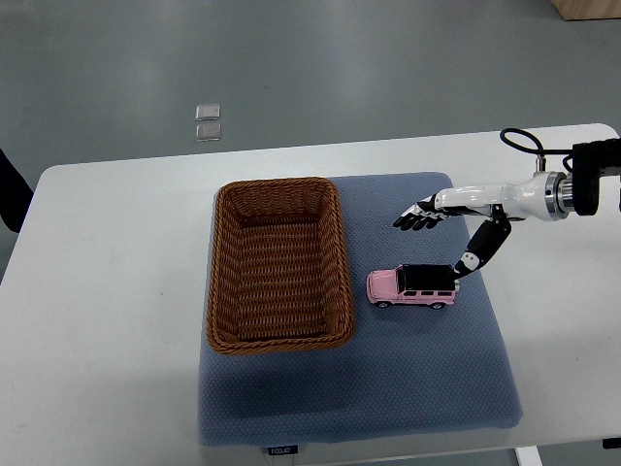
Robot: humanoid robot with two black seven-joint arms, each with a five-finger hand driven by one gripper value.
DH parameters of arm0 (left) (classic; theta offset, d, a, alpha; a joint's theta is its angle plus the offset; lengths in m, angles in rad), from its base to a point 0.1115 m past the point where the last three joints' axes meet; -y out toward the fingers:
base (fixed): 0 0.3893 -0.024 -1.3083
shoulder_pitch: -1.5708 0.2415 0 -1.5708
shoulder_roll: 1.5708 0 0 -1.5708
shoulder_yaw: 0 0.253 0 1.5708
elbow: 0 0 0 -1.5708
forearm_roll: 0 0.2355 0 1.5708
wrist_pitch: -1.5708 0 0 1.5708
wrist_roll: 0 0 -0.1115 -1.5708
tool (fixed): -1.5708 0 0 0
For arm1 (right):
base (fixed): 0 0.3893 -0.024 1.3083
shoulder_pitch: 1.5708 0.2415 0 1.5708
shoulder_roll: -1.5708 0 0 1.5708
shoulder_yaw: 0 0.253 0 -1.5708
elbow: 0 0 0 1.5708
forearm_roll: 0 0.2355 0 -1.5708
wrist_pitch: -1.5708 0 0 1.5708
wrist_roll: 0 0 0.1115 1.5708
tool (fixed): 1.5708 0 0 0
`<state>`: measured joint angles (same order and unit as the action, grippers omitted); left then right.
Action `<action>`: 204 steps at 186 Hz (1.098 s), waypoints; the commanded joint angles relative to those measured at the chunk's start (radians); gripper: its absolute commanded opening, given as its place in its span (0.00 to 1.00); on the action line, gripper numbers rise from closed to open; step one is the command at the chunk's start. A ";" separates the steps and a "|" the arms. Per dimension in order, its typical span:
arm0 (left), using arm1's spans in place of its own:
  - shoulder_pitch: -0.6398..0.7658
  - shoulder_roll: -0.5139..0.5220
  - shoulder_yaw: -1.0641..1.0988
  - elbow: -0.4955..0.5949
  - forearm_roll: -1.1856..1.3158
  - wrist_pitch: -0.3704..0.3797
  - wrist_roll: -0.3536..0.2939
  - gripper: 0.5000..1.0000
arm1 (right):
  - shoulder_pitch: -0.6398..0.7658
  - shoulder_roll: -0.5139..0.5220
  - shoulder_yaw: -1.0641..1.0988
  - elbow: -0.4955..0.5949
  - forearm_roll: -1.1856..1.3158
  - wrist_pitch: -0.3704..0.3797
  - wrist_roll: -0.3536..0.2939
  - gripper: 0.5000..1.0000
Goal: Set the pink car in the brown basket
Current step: 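Move the right hand over the pink toy car, fingers open, then lower the right hand onto the pink car and close fingers around it, then lift the pink car off the cushion with the right hand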
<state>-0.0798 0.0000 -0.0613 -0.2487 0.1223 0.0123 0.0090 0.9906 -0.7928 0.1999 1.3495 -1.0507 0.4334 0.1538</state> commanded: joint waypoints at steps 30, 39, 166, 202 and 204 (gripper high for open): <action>0.000 0.000 0.000 0.003 0.000 0.000 0.000 1.00 | -0.078 0.064 0.001 -0.029 0.000 -0.091 -0.005 0.82; 0.000 0.000 0.000 0.003 0.000 0.000 0.000 1.00 | -0.089 0.072 0.001 -0.032 -0.006 -0.099 -0.011 0.81; 0.000 0.000 0.000 0.006 -0.001 0.000 0.000 1.00 | -0.173 0.138 -0.005 -0.108 -0.022 -0.171 -0.023 0.52; 0.000 0.000 0.000 0.008 -0.001 0.000 0.000 1.00 | -0.184 0.148 -0.005 -0.127 -0.080 -0.183 -0.019 0.00; 0.000 0.000 0.000 0.008 0.000 0.000 0.000 1.00 | -0.182 0.148 -0.005 -0.127 -0.080 -0.185 -0.019 0.00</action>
<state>-0.0798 0.0000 -0.0613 -0.2419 0.1224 0.0123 0.0092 0.8089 -0.6462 0.1955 1.2345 -1.1024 0.2588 0.1331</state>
